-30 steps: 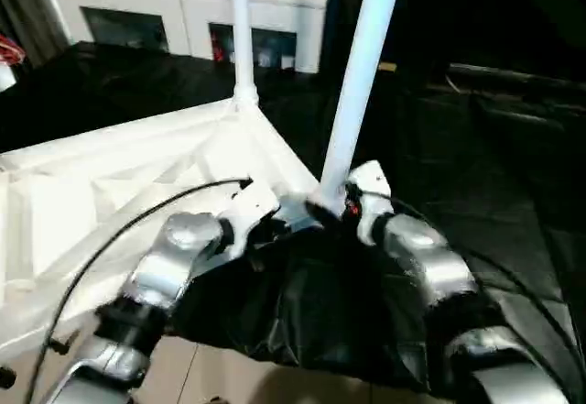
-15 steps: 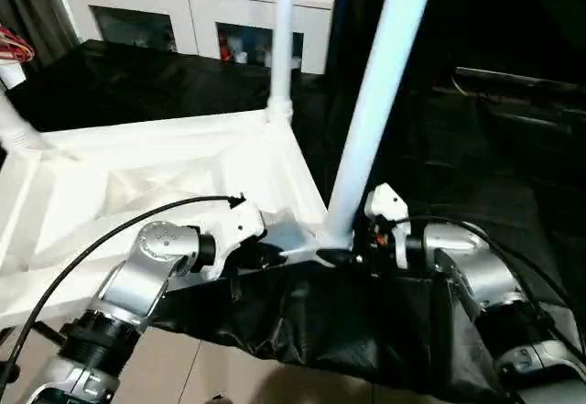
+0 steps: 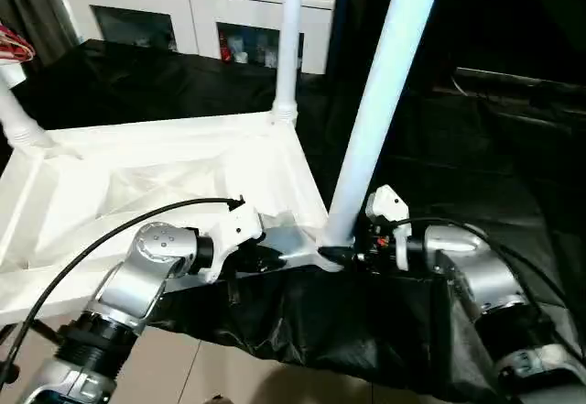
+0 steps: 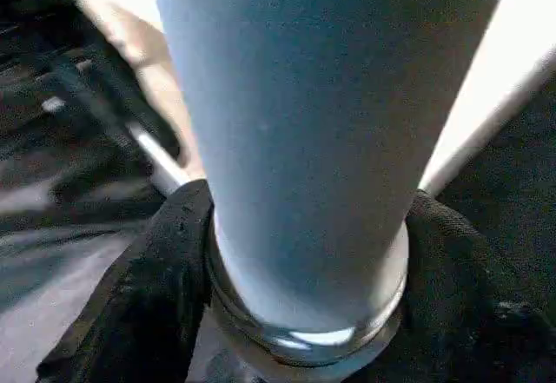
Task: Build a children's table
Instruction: Rotate leg to tighten
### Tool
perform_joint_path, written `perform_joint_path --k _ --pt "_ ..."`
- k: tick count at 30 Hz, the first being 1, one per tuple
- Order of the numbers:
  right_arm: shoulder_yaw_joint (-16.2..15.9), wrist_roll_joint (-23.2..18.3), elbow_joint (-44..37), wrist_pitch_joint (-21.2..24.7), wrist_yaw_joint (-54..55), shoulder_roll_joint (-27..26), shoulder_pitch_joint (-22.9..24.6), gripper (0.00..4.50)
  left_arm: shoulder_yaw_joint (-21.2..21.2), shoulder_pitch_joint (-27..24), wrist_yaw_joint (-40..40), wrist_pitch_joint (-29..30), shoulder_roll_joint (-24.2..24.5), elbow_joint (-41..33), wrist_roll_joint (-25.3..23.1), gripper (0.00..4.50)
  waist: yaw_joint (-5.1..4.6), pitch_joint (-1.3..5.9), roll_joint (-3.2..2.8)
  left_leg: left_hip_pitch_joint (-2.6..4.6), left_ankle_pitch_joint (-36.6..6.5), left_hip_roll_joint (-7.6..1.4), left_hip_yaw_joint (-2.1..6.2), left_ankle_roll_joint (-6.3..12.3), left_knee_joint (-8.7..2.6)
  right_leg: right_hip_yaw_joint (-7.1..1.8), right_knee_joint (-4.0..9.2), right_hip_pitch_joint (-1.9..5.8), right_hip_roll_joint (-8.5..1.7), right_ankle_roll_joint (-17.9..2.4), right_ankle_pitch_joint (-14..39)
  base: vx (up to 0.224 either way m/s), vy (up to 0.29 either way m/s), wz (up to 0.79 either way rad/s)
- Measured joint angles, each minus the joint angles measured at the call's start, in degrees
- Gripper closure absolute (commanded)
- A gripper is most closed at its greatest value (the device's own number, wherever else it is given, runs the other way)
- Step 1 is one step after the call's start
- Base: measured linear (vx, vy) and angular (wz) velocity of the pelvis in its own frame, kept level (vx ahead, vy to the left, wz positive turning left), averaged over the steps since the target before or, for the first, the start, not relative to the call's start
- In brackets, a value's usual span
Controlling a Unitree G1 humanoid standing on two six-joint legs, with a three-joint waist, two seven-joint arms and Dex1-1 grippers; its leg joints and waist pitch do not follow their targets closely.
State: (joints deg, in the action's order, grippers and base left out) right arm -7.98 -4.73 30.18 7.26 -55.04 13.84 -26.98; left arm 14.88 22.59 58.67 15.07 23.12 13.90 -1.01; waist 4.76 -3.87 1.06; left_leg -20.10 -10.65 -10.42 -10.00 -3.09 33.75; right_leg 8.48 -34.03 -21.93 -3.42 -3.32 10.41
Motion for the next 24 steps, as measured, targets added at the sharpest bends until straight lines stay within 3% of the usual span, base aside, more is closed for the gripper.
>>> perform_joint_path --k 7,12,14,17,21,24 --pt "4.7 2.7 7.7 -0.7 24.8 -10.1 -4.2 1.75 -1.0 5.7 -10.7 2.5 -6.3 7.6 -3.2 4.50 -0.44 0.03 0.02 0.04 0.0 0.00 0.00 -0.03 0.13 -0.01 0.03 0.07 -0.01 0.0 0.0 0.000 0.000 0.00" --pt "5.7 3.8 12.4 -3.4 35.0 -13.0 -7.0 1.75 -1.1 8.1 -15.3 3.3 -9.3 10.4 -4.4 4.50 0.26 0.03 0.01 -0.08 0.0 0.08 -0.02 -0.01 0.00 -0.17 0.02 0.01 -0.03 0.0 0.0 0.000 0.000 0.00" --pt "5.7 4.4 13.5 -5.1 35.9 -13.1 -7.2 1.75 -1.2 8.4 -15.5 3.3 -9.7 10.8 -4.5 4.50 0.41 0.04 -0.01 -0.08 0.0 0.09 -0.06 -0.01 -0.13 -0.23 0.01 -0.02 -0.03 0.0 0.0 0.000 0.000 0.00" --pt "6.4 4.3 13.9 -5.5 34.9 -13.2 -7.4 1.03 -1.2 8.5 -15.6 3.3 -9.8 10.7 -4.7 4.50 0.42 0.04 -0.01 -0.11 0.0 0.11 -0.07 0.01 -0.20 -0.29 -0.01 -0.03 -0.03 -0.1 0.0 0.000 0.000 0.00" --pt "6.8 3.6 13.9 -5.6 30.5 -12.4 -7.4 0.77 -1.3 8.0 -14.9 3.2 -9.1 9.9 -4.6 4.50 0.22 0.03 0.01 -0.12 0.0 0.11 -0.10 0.02 -0.17 -0.32 -0.01 -0.05 -0.03 -0.1 0.0 0.000 0.000 0.00" --pt "4.7 3.1 13.9 -6.5 23.4 -9.2 -7.3 0.63 -1.3 6.6 -12.8 2.5 -7.5 8.1 -4.0 4.50 0.02 0.03 0.01 -0.12 0.0 0.10 -0.11 0.03 -0.18 -0.32 -0.02 -0.06 -0.02 -0.1 0.0 0.000 0.000 0.00"
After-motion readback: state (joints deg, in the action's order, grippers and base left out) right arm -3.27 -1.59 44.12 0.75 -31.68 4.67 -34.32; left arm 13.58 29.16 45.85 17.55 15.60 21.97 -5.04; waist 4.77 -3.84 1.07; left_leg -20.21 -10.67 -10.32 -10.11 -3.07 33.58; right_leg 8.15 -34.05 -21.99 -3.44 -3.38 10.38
